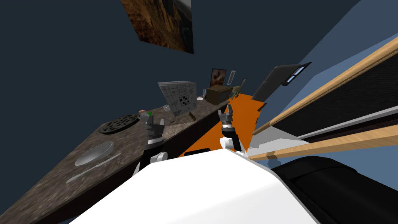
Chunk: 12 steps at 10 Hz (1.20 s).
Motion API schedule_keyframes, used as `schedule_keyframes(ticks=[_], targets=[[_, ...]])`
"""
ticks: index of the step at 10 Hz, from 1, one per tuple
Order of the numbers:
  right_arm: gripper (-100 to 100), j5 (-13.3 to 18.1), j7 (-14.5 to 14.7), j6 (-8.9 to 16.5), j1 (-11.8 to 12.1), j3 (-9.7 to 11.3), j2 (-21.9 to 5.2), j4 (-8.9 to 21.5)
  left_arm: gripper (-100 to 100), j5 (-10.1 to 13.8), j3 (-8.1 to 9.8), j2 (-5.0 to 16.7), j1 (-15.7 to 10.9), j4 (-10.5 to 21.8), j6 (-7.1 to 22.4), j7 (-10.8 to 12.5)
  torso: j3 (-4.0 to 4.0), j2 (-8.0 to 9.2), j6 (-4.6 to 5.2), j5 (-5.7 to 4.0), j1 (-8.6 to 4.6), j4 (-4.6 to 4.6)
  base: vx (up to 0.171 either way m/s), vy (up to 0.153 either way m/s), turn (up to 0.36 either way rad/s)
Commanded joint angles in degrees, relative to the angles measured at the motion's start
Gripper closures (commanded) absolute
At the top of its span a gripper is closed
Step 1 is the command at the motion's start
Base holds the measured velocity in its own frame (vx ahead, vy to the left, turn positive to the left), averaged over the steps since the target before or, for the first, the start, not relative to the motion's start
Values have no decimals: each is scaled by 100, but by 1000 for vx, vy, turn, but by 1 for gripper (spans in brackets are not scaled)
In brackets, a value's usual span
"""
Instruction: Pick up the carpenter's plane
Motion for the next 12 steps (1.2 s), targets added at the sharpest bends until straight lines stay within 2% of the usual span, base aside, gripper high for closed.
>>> schedule_keyframes(ticks=[1, 4, 5, 6, 7, 8, 9, 10, 11, 12], targets=[[0, 0, 0, 0, 0, 0, 0, 0, -100, 43, -44, 184, -239, 96, 230, -98, 0, 0, 0, 0, 0, 0, 3, -7, -8], [0, 0, 0, 0, 0, 0, 0, 0, -100, 148, -135, 498, -759, 349, 708, -324, -4, -6, 1, -1, -3, -1, 9, -13, -22], [0, 0, 0, 0, 0, 0, 0, 0, -100, 148, -135, 498, -790, 349, 776, -324, -4, -7, 1, -1, -5, -2, 8, -9, -13], [0, 0, 0, 0, 0, 0, 0, 0, -100, 195, -171, 616, -1028, 469, 960, -421, -3, -6, 0, -1, -3, -1, 8, -8, -16], [0, 0, 0, 0, 0, 0, 0, 0, -100, 195, -171, 616, -1028, 469, 1016, -421, -4, -6, 1, -1, -2, -1, 7, -5, -16], [0, 0, 0, 0, 0, 0, 0, 0, -100, 247, -208, 738, -1281, 607, 1224, -527, -3, -5, 0, 0, -2, -1, 5, -8, -24], [0, 0, 0, 0, 0, 0, 0, 0, -100, 247, -208, 738, -1289, 607, 1282, -527, -3, -5, 1, -1, -2, -1, 5, -6, -18], [0, 0, 0, 0, 0, 0, 0, 0, -100, 304, -246, 863, -1551, 764, 1538, -640, -3, -4, 0, -1, -3, -1, 8, -8, -36], [0, 0, 0, 0, 0, 0, 0, 0, -100, 304, -246, 863, -1570, 764, 1571, -640, -3, -6, 1, 0, -2, -1, 8, -6, -18], [0, 0, 0, 0, 0, 0, 0, 0, -100, 365, -284, 987, -1815, 938, 1805, -759, -3, -5, 0, 0, -2, -1, 10, -7, -41]])
